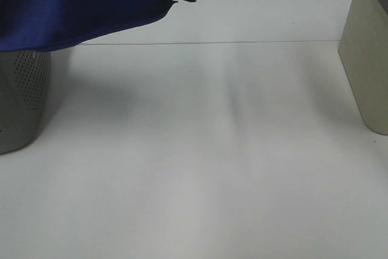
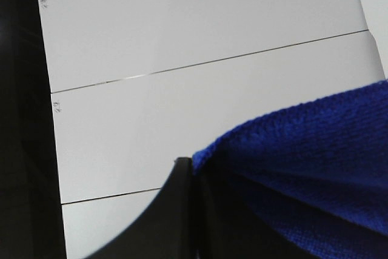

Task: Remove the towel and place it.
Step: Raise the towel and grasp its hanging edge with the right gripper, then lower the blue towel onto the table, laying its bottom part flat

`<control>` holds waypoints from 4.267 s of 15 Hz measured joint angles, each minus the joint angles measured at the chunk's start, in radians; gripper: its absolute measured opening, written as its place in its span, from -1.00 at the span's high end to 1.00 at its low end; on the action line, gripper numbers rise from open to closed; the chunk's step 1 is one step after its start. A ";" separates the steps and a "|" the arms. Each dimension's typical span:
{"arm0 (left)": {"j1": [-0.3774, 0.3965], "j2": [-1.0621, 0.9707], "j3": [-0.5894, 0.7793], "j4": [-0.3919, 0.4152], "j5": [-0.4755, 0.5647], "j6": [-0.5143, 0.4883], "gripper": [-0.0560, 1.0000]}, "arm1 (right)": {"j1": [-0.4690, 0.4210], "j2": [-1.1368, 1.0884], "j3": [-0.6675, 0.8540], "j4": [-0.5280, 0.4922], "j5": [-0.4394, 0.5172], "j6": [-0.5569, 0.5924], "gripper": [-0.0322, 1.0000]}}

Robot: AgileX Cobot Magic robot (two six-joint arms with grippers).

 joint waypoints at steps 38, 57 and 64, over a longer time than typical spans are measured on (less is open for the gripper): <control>0.217 0.161 -0.107 -0.248 -0.576 -0.905 0.89 | 0.000 0.017 -0.984 -1.303 -0.089 1.271 0.91; 0.347 0.525 -0.425 -0.266 -0.545 -0.821 0.89 | 0.000 0.181 -0.984 -1.622 -0.673 1.462 0.91; 0.396 0.893 -0.906 -0.312 -0.555 -0.821 0.89 | -0.040 0.323 -0.984 -1.594 -0.980 1.465 0.91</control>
